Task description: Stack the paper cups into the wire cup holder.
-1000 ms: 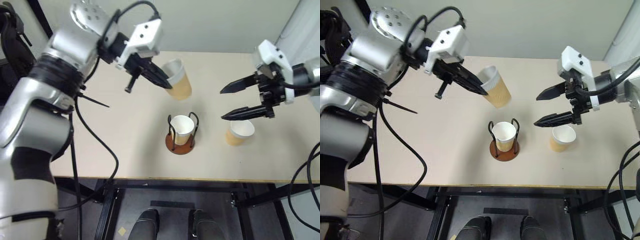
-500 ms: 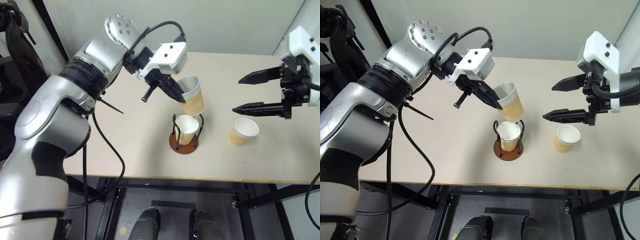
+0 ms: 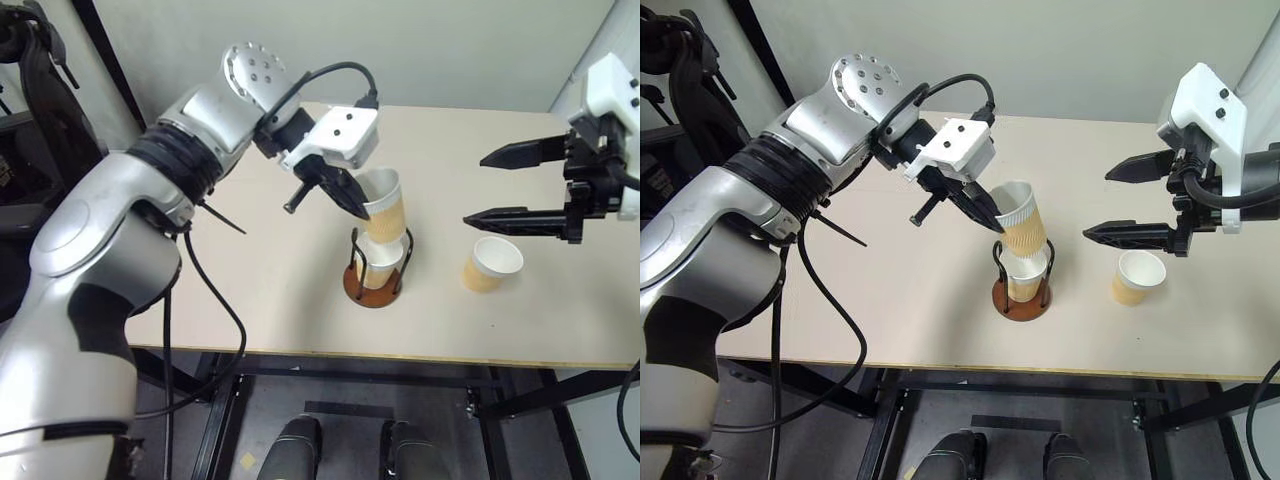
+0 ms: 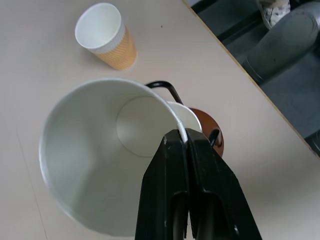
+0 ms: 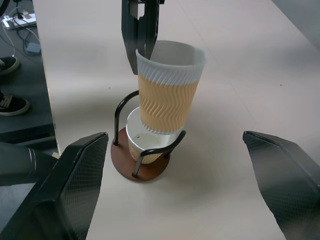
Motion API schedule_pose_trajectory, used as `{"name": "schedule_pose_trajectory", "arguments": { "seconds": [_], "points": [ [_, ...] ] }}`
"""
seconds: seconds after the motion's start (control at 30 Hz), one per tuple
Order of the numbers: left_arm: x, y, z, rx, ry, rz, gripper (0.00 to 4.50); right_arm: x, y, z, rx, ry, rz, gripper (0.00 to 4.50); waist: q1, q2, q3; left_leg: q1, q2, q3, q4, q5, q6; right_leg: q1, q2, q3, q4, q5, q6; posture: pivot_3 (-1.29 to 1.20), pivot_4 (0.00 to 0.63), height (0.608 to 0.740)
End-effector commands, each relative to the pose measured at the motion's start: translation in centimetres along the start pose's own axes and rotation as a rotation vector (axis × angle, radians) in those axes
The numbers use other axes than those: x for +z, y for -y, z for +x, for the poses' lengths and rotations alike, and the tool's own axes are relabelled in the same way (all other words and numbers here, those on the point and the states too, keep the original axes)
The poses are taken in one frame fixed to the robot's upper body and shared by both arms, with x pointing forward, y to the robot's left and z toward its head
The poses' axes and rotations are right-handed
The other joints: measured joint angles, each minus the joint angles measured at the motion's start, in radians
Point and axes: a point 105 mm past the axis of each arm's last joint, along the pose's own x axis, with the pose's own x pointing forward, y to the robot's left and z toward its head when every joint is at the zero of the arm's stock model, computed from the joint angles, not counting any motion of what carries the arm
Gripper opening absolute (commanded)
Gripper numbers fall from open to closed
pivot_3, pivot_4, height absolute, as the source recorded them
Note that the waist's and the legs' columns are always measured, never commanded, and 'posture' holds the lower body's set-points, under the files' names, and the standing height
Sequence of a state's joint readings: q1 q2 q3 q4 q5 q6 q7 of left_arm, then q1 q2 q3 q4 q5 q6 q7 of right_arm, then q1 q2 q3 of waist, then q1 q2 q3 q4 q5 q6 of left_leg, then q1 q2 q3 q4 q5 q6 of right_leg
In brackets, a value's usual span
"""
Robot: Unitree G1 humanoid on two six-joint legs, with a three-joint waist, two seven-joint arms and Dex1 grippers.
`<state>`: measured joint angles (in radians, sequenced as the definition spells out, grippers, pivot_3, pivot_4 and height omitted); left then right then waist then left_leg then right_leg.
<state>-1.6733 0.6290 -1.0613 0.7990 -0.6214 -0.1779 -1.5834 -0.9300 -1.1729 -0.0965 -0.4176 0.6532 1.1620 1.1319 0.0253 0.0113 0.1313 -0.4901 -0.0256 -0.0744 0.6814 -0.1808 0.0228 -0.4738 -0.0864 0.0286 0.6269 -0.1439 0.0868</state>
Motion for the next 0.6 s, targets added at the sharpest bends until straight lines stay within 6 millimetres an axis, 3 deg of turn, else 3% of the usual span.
{"name": "schedule_pose_trajectory", "arguments": {
  "seconds": [0.03, 0.6],
  "points": [
    [0.9, -0.1, -0.2, -0.021, 0.001, 0.054, 0.05, 0.8, 0.1, -0.8, -0.041, 0.02, -0.038, 4.5, 0.002, 0.0, 0.0, 0.0, -0.001, 0.001, 0.0, 0.0, 0.001, 0.0, -0.002, 0.0, 0.0, 0.0, 0.001, 0.0, 0.15, 0.74],
    [0.1, 0.6, 1.2, -0.079, -0.013, 0.064, 0.05, 0.6, 0.2, -1.4, -0.06, -0.005, -0.031, 4.5, 0.005, 0.0, 0.0, -0.002, -0.011, 0.0, 0.001, -0.004, 0.007, 0.003, -0.008, 0.001, -0.001, -0.005, 0.012, 0.0, 0.15, 0.74]
  ]
}}
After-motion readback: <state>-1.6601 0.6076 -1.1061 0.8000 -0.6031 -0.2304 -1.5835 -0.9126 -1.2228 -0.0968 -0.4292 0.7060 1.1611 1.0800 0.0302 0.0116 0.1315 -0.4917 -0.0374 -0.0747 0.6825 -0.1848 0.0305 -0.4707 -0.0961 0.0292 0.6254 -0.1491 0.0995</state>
